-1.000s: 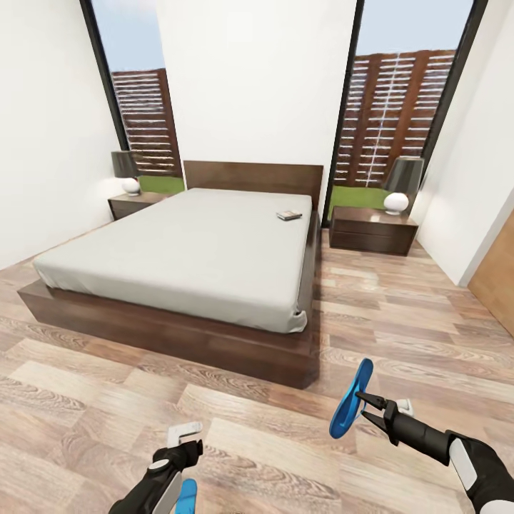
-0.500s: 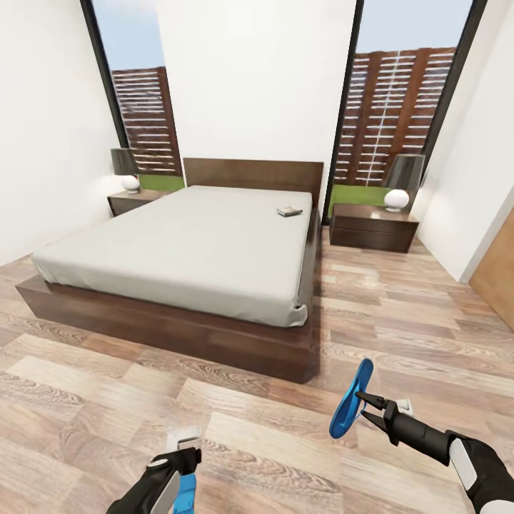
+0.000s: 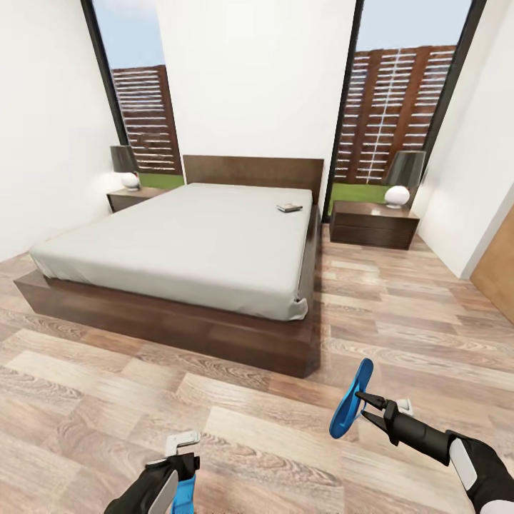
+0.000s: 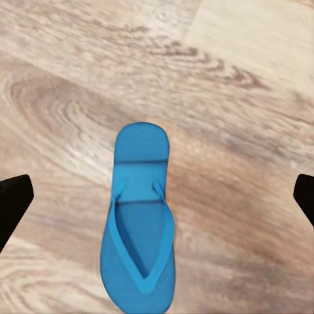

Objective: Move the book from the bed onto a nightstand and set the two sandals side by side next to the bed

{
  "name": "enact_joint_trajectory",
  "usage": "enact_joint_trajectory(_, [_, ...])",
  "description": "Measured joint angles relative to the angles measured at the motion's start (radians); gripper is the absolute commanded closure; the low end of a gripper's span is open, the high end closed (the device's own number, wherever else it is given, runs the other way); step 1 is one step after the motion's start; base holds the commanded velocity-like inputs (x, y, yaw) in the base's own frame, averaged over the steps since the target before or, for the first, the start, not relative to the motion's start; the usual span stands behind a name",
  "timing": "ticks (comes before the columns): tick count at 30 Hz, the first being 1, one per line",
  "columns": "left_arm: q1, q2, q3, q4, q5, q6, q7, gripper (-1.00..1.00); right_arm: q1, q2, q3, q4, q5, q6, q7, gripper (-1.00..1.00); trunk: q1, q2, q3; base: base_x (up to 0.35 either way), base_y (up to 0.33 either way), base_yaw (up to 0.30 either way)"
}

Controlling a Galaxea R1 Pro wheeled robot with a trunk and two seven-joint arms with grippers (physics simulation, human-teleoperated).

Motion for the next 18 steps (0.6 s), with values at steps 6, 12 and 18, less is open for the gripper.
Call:
enact_joint_trajectory(6, [-0.001,0.0,0.0,0.0,0.0,-0.001,0.002,-1.0,0.0,0.0,0.0,0.0,0.0,0.0,0.0,1.0,0.006,-0.008,-0.022,0.0,0.0,0.0])
enact_joint_trajectory(12, [0.0,0.0,0.0,0.0,0.0,-0.001,0.002,-1.0,0.0,0.0,0.0,0.0,0.0,0.0,0.0,1.0,0.009,-0.01,-0.046,0.0,0.0,0.0])
enact_joint_trajectory(18, [0.0,-0.001,0.0,0.0,0.0,-0.001,0.002,-1.0,0.0,0.0,0.0,0.0,0.0,0.0,0.0,1.0,0.012,-0.011,-0.069,0.0,0.0,0.0])
